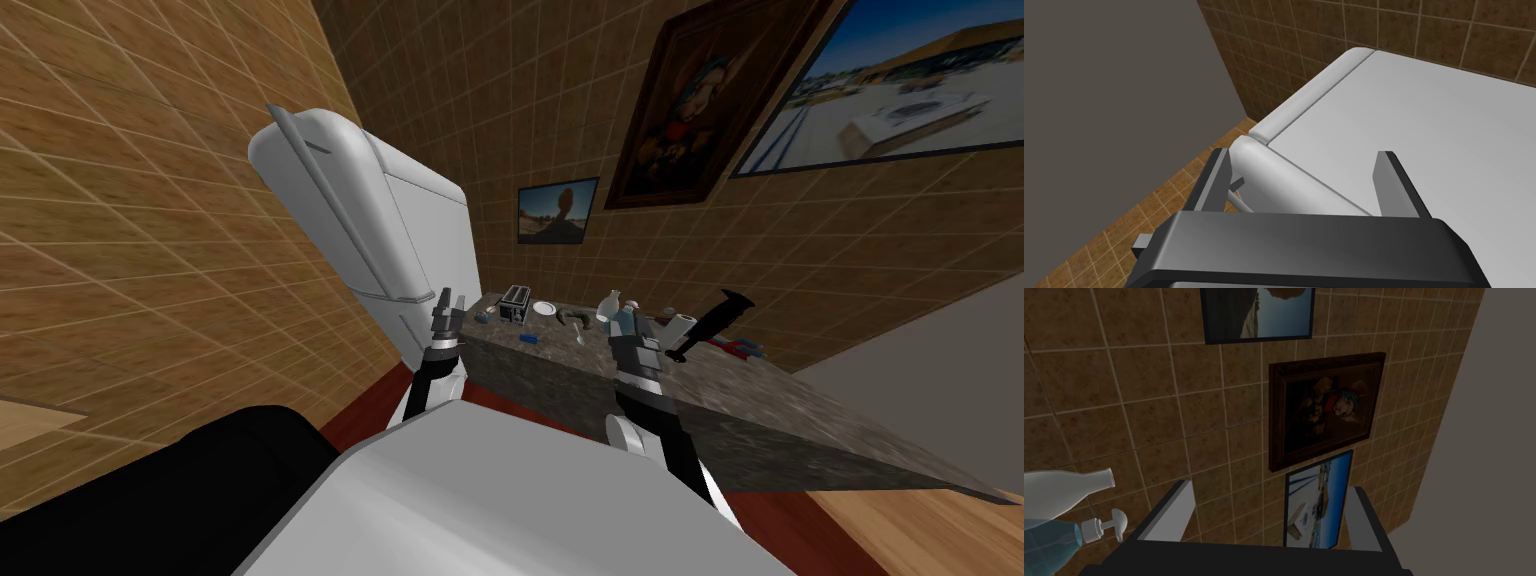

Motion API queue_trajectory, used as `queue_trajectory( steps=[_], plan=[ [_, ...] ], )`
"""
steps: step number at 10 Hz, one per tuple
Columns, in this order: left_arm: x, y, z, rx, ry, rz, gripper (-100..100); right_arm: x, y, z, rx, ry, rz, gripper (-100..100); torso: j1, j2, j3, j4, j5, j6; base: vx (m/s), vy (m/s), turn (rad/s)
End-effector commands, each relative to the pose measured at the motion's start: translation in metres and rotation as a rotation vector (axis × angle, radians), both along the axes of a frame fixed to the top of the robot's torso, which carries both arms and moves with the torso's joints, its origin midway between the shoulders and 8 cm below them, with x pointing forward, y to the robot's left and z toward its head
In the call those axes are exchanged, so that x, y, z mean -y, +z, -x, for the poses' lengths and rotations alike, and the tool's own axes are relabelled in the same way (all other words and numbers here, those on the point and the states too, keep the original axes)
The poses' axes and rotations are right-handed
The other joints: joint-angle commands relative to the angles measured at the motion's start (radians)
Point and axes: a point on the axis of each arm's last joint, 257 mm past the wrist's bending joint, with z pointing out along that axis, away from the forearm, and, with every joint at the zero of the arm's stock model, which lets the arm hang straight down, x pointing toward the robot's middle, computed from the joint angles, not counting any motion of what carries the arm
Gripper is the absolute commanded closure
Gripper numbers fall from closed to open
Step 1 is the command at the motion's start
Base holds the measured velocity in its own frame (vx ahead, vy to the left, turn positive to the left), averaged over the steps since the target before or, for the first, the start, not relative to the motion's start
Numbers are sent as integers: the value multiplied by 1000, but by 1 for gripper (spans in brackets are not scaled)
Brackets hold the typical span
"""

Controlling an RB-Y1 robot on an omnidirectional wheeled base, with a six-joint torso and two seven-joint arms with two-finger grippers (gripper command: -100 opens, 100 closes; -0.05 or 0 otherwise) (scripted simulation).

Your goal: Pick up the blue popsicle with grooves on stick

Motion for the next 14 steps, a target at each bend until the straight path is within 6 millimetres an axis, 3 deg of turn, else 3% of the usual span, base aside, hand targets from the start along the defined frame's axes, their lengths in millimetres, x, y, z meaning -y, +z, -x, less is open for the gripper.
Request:
queue_trajectory(
  steps=[1,9,14],
  plan=[
    [0,0,0,0,0,0,0,-4,1,-2,1,11,43,-100,0,0,0,0,0,0,-8,30,25],
    [0,0,0,0,0,0,0,-44,4,-21,52,83,443,-100,7,1,0,0,2,0,-16,112,52],
    [0,0,0,0,0,0,0,-69,-5,-34,94,120,704,-100,9,0,0,0,2,0,-7,137,52]
  ],
)
